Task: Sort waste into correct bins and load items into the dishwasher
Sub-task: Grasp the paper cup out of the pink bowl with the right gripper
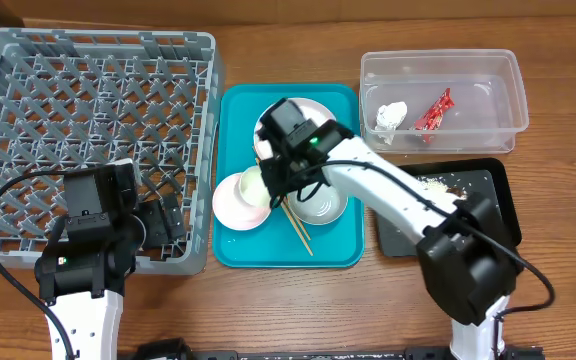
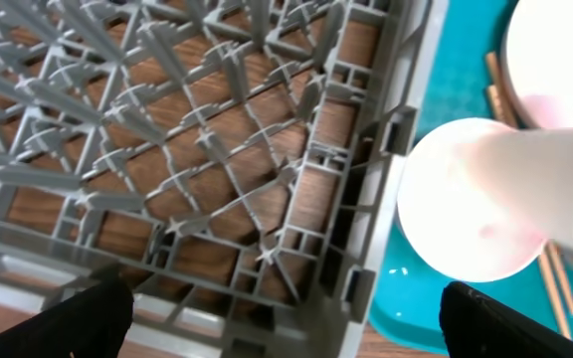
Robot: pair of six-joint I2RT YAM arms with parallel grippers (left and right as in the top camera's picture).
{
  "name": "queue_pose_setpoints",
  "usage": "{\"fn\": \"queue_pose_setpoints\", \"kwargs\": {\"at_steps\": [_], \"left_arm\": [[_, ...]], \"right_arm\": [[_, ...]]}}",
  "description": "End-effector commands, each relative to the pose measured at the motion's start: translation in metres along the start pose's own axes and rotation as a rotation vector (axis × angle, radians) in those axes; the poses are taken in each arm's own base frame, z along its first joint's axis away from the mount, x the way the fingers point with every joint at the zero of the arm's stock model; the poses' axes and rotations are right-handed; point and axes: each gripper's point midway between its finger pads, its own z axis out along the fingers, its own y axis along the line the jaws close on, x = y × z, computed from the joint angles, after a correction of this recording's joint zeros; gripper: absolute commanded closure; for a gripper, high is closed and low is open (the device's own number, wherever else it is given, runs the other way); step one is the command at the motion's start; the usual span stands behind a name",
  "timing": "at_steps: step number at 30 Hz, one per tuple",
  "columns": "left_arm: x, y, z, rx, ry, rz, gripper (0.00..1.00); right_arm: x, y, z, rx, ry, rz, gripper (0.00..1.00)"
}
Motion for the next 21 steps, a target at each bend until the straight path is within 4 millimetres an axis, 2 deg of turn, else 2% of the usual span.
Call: {"fn": "queue_pose_setpoints", "kwargs": {"at_steps": [1, 5, 8, 10, 13, 16, 18, 21], "left_arm": [[-0.011, -0.013, -0.005, 0.077, -0.031, -0.011, 0.0], [-0.023, -0.044, -0.01, 0.253, -0.071, 0.006, 0.0], [-0.032, -0.07, -0.015, 0.399, -0.094, 0.03, 0.0], [-0.035, -0.086, -0.016, 0.475, -0.098, 0.053, 0.0], [-0.04, -0.117, -0.02, 0.622, -0.106, 0.123, 0.0], [-0.045, -0.152, -0.029, 0.792, -0.125, 0.209, 0.0], [-0.049, -0.172, -0.035, 0.896, -0.143, 0.258, 0.0], [-0.054, -0.192, -0.043, 1.012, -0.173, 0.315, 0.0]], "right_arm": [[-0.045, 0.012, -0.083, -0.043, -0.213, -0.003, 0.96], [-0.055, -0.014, -0.132, -0.032, -0.295, 0.071, 0.96], [-0.055, -0.043, -0.154, -0.026, -0.312, 0.203, 0.96], [-0.053, -0.05, -0.159, -0.074, -0.296, 0.25, 0.96], [-0.049, -0.049, -0.164, -0.212, -0.25, 0.283, 0.96], [-0.045, -0.04, -0.173, -0.362, -0.208, 0.291, 0.96], [-0.041, -0.029, -0.181, -0.464, -0.178, 0.288, 0.96], [-0.036, -0.008, -0.192, -0.606, -0.133, 0.266, 0.96]]}}
